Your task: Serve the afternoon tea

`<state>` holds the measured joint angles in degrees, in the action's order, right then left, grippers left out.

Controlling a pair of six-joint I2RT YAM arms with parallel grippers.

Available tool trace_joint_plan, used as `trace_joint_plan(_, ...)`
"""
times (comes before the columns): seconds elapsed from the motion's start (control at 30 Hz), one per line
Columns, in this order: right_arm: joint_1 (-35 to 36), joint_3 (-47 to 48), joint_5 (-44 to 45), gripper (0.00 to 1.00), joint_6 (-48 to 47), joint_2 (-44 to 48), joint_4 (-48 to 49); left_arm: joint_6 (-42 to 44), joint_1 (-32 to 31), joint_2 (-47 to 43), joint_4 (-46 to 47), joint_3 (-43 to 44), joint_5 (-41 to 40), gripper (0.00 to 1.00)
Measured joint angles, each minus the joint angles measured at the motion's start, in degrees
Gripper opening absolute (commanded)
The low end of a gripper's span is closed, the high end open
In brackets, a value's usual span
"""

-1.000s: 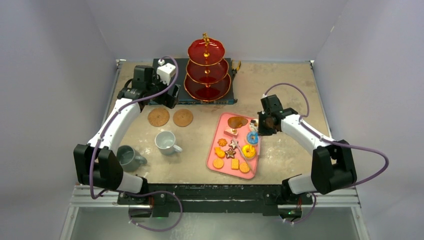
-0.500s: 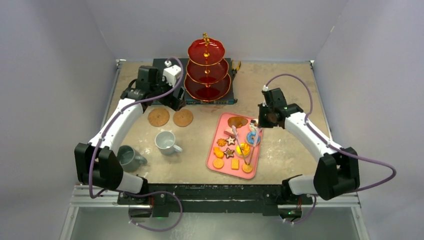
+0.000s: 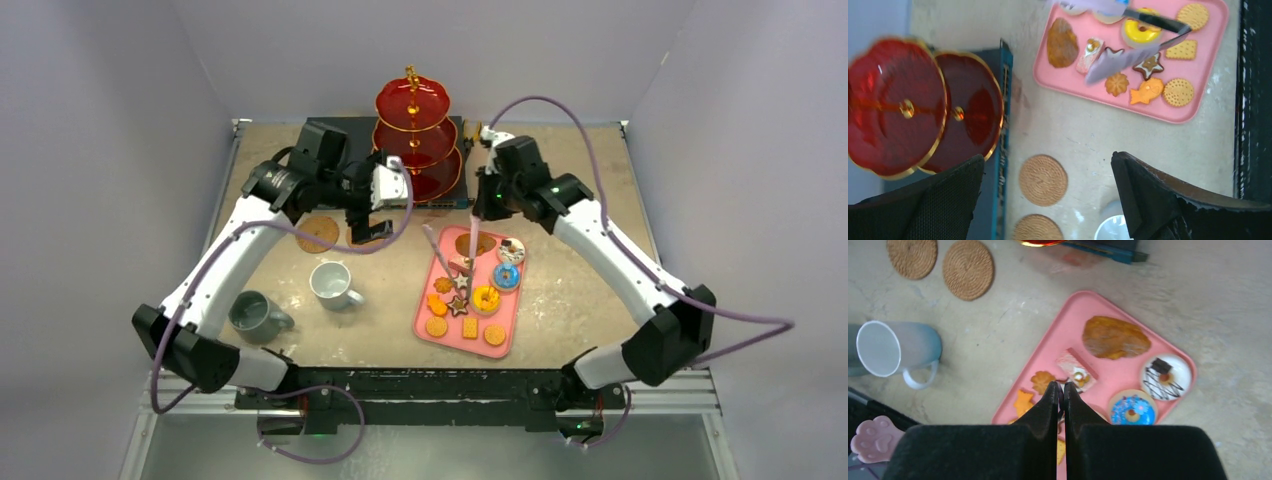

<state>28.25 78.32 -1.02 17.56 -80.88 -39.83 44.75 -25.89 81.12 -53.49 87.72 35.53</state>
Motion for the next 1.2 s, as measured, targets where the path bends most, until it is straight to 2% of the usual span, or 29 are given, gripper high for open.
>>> trace_joint_plan(0.23, 7.7, 5.2, 0.5, 0.0, 0.7, -7.7, -2.8, 22.6, -11.5, -7.5, -9.1, 0.3, -0.9, 0.96)
trace_joint_plan(0.4, 11.7, 10.7, 2.7, 0.0, 0.6, -10.4, -5.4, 29.8, -17.4, -9.4, -11.7, -1.7, -5.5, 0.91)
trace_joint_plan(0.53, 14.0, 14.0, 3.9, 0.0, 0.5, -11.1, -6.7, 31.7, -21.4, -7.9, -12.3, -1.7, -10.9, 0.83)
trace_joint_plan(0.63, 15.3, 16.5, 4.9, 0.0, 0.4, -11.8, -8.0, 32.6, -23.5, -6.7, -12.2, -2.0, -15.2, 0.67)
trace_joint_plan(0.7, 16.1, 17.8, 5.5, 0.0, 0.4, -12.5, -8.8, 32.8, -24.5, -6.1, -12.2, -2.1, -18.1, 0.6)
trace_joint_plan(0.97, 18.2, 20.2, 8.0, 0.0, -0.2, -13.7, -12.1, 32.3, -26.4, -1.6, -15.7, -0.2, -26.5, 0.53)
trace_joint_plan(1.2, 18.8, 20.8, 9.1, 0.0, -0.8, -13.7, -13.6, 32.4, -26.4, -0.8, -17.3, 0.2, -31.1, 0.41)
